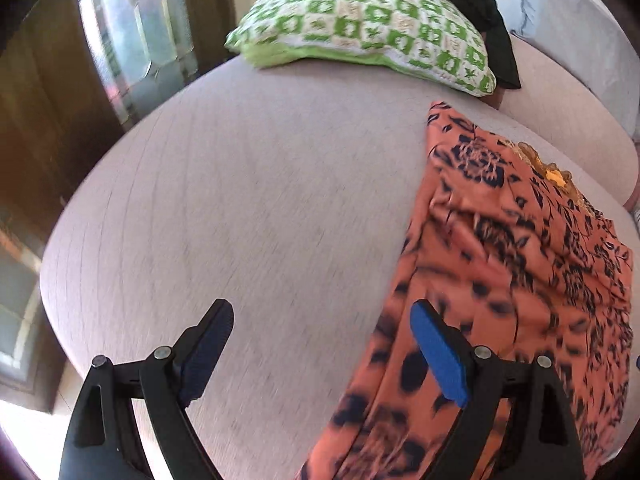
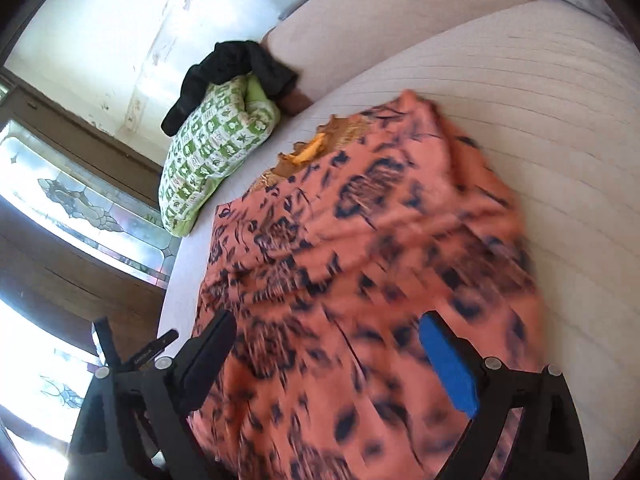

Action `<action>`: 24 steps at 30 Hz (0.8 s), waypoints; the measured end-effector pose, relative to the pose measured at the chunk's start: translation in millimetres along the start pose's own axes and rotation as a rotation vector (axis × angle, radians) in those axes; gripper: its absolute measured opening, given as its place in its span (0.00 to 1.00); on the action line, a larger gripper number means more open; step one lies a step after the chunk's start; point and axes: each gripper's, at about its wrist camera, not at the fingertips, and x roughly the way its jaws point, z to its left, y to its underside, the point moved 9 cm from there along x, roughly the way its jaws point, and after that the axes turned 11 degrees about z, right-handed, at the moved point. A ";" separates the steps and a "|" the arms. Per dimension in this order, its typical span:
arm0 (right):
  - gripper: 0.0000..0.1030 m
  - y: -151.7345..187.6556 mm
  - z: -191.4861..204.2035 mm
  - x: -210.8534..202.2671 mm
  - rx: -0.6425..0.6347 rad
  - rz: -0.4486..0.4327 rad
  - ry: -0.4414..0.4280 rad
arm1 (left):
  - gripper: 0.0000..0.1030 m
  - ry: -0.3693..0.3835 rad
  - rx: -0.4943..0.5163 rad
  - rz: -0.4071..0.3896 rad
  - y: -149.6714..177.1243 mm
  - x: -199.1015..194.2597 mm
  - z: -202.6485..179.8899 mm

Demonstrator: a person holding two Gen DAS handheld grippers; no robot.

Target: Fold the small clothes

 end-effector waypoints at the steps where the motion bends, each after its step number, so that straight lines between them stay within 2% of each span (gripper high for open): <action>1: 0.92 8.0 -6.9 -11.7 0.007 -0.011 0.001 | 0.87 0.021 -0.015 0.016 9.4 0.1 8.6; 2: 0.92 13.0 -12.9 -20.1 0.018 -0.020 0.005 | 0.85 0.031 -0.026 0.030 19.8 -2.0 15.5; 4: 0.92 24.3 -29.3 -37.8 0.055 -0.039 0.013 | 0.65 0.038 -0.026 0.033 34.7 -9.8 25.3; 5: 0.92 29.7 -37.3 -45.7 0.079 -0.048 0.012 | 0.49 0.049 -0.024 0.046 42.6 -13.4 29.7; 6: 0.92 35.0 -44.6 -53.1 0.102 -0.056 0.011 | 0.41 0.079 -0.040 0.067 48.7 -16.9 33.2; 8: 0.92 43.4 -55.5 -65.0 0.135 -0.065 0.009 | 0.40 0.122 -0.074 0.083 58.7 -25.5 38.3; 10: 0.92 52.2 -61.1 -72.9 0.144 -0.061 0.010 | 0.41 0.097 -0.065 0.083 64.5 -34.2 41.3; 11: 0.92 57.9 -63.4 -76.7 0.145 -0.060 0.013 | 0.48 0.082 -0.044 0.094 67.9 -36.5 39.2; 12: 0.92 64.4 -65.5 -79.2 0.149 -0.057 0.015 | 0.66 0.070 -0.023 0.118 72.6 -36.2 36.9; 13: 0.92 71.9 -68.8 -81.2 0.160 -0.048 0.014 | 0.72 0.054 -0.010 0.143 78.3 -35.2 35.2; 14: 0.92 79.2 -72.0 -81.5 0.175 -0.036 0.010 | 0.73 0.041 -0.001 0.152 82.1 -34.5 32.3; 16: 0.92 92.7 -77.3 -80.0 0.202 -0.009 0.009 | 0.73 0.020 0.028 0.177 88.9 -29.7 25.4; 20: 0.92 118.1 -84.5 -71.2 0.229 0.069 0.045 | 0.73 -0.033 0.051 0.297 115.3 -4.9 17.6; 22: 0.92 127.6 -86.9 -65.9 0.239 0.103 0.056 | 0.72 -0.050 0.057 0.322 127.7 3.9 18.0; 24: 0.92 139.4 -92.7 -58.7 0.264 0.152 0.095 | 0.53 -0.025 0.067 0.330 138.8 9.3 14.0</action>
